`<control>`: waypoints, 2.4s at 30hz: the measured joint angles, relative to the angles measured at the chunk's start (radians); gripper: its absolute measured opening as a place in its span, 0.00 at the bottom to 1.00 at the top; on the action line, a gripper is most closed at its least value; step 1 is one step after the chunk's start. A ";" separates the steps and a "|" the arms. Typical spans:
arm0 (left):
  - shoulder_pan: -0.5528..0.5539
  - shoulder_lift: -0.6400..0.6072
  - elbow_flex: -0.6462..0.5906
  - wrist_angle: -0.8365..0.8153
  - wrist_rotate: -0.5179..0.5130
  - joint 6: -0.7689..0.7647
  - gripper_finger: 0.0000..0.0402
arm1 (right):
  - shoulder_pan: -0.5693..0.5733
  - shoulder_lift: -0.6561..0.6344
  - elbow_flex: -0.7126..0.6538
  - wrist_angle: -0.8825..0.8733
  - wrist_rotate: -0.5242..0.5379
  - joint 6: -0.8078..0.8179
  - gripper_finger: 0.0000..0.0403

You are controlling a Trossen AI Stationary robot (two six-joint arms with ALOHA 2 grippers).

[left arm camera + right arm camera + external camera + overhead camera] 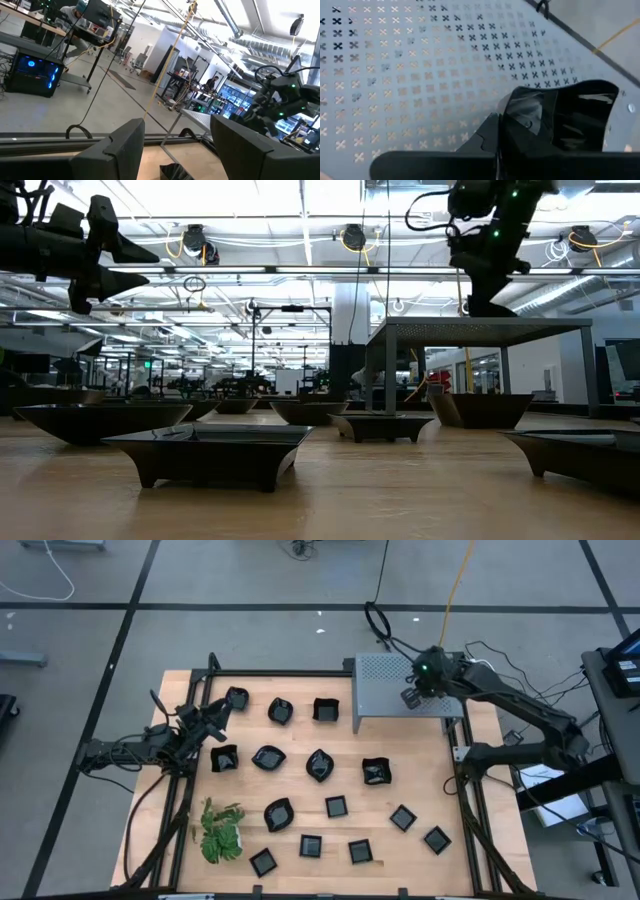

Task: Pick & Place Mini shaped plates
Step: Put the distorted square plate on the shelf, then stack the distorted square plate on top of the other distorted square plate

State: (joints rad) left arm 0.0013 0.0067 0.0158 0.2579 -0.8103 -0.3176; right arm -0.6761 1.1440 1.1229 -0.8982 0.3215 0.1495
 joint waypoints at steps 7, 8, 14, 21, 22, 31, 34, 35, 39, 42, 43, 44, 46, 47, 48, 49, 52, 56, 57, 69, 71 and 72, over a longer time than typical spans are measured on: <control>0.000 0.000 0.000 0.000 0.000 0.000 0.57 | -0.005 -0.008 0.000 -0.044 0.125 -0.039 0.00; 0.000 0.000 0.000 0.000 0.000 0.000 0.57 | -0.007 -0.010 0.000 -0.056 0.124 -0.038 0.00; 0.000 0.000 0.000 0.000 0.000 0.000 0.57 | -0.008 -0.011 0.000 -0.100 0.120 -0.039 0.03; 0.000 0.000 0.000 0.000 0.000 0.000 0.57 | -0.008 -0.013 0.000 -0.101 0.122 -0.069 0.19; 0.000 0.000 0.000 0.000 0.000 0.000 0.57 | -0.008 -0.018 0.000 -0.100 0.122 -0.081 0.21; 0.000 0.000 0.000 0.000 0.000 0.000 0.57 | 0.059 -0.079 0.146 -0.092 0.087 -0.083 0.37; 0.000 0.000 0.000 0.000 0.000 0.000 0.57 | 0.112 -0.088 0.208 -0.073 -0.005 -0.080 0.36; 0.000 0.000 0.000 0.000 0.000 0.000 0.57 | 0.134 -0.089 0.220 -0.062 -0.024 -0.075 0.36; 0.000 0.000 0.000 0.000 0.000 0.000 0.57 | 0.245 -0.080 0.232 -0.029 -0.064 -0.057 0.34; 0.000 0.000 0.000 0.000 0.000 0.000 0.57 | 0.346 -0.050 0.232 -0.030 -0.066 -0.060 0.34; 0.000 0.000 0.000 0.000 0.000 0.000 0.57 | 0.380 -0.038 0.232 -0.029 -0.066 -0.070 0.34; 0.000 0.000 0.000 0.000 0.000 0.000 0.57 | 0.413 -0.025 0.232 -0.029 -0.067 -0.084 0.34; 0.000 0.000 0.000 0.000 0.000 0.000 0.57 | 0.475 -0.001 0.232 -0.029 -0.066 -0.129 0.34; 0.000 0.000 0.000 0.000 0.000 0.000 0.57 | 0.502 0.012 0.232 -0.029 -0.066 -0.158 0.34; 0.000 0.000 0.000 0.000 0.000 0.000 0.57 | 0.526 0.023 0.232 -0.030 -0.066 -0.192 0.34; 0.000 0.000 0.000 0.000 0.000 0.000 0.57 | 0.550 0.033 0.232 -0.033 -0.066 -0.224 0.34; 0.000 0.000 0.000 0.000 0.000 0.000 0.57 | 0.599 0.057 0.232 -0.035 -0.067 -0.310 0.34; 0.000 0.000 0.000 0.000 0.000 0.000 0.57 | 0.633 0.076 0.232 -0.037 -0.066 -0.375 0.34; 0.000 0.000 0.000 0.000 0.000 0.000 0.57 | 0.638 0.079 0.232 -0.037 -0.066 -0.377 0.34; 0.000 0.000 0.000 0.000 0.000 0.000 0.57 | 0.652 0.076 0.232 -0.065 -0.250 -0.385 0.34; 0.000 0.000 0.000 0.000 0.000 0.000 0.57 | 0.652 0.075 0.225 -0.059 -0.308 -0.400 0.34; 0.000 0.000 0.000 0.000 0.000 0.000 0.57 | 0.652 0.075 0.219 -0.056 -0.339 -0.402 0.34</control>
State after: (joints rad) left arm 0.0013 0.0066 0.0158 0.2581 -0.8104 -0.3176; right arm -0.0242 1.2190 1.3416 -0.9543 -0.0178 -0.2528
